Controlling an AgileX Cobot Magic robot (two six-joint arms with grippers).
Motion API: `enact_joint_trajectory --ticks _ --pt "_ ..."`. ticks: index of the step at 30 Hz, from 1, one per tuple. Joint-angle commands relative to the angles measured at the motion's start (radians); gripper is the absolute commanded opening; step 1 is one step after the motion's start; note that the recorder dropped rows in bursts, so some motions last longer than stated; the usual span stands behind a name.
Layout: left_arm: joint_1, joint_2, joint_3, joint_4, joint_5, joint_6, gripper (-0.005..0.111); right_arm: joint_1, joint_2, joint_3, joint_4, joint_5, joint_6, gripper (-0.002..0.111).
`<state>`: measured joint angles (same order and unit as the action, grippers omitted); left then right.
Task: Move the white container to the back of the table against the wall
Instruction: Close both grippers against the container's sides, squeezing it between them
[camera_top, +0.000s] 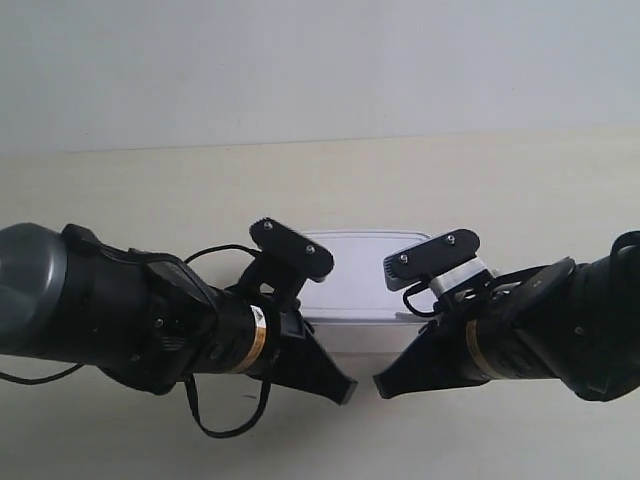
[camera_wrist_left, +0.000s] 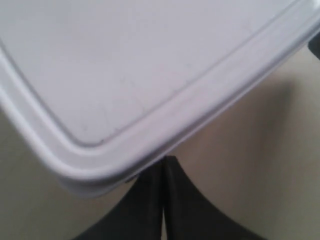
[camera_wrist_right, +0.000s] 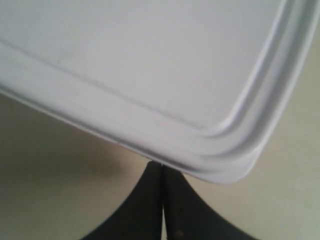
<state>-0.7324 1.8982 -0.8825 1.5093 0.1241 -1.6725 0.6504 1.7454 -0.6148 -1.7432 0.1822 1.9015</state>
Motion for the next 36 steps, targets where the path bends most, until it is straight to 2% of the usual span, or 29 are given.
enact_joint_trajectory --ticks 1,5,12,25,32,36 --pt "0.064 -0.001 -0.005 0.013 -0.051 -0.001 0.0 0.005 0.003 -0.028 -0.001 0.008 -0.012 0.0" --pt "0.111 -0.001 -0.005 0.03 -0.077 -0.001 0.0 0.005 0.009 -0.05 -0.001 0.008 -0.014 0.0" --pt "0.152 -0.001 -0.024 0.032 -0.118 -0.001 0.0 0.005 0.056 -0.096 -0.001 0.023 -0.016 0.0" --pt "0.153 -0.001 -0.063 0.048 -0.124 -0.001 0.0 -0.031 0.069 -0.102 -0.001 0.08 -0.025 0.0" --pt "0.153 -0.001 -0.059 0.046 -0.235 -0.031 0.0 -0.031 0.069 -0.102 -0.001 0.077 -0.044 0.0" --pt "0.153 0.003 -0.077 0.04 -0.205 -0.031 0.0 -0.031 0.069 -0.102 -0.001 0.086 -0.056 0.0"
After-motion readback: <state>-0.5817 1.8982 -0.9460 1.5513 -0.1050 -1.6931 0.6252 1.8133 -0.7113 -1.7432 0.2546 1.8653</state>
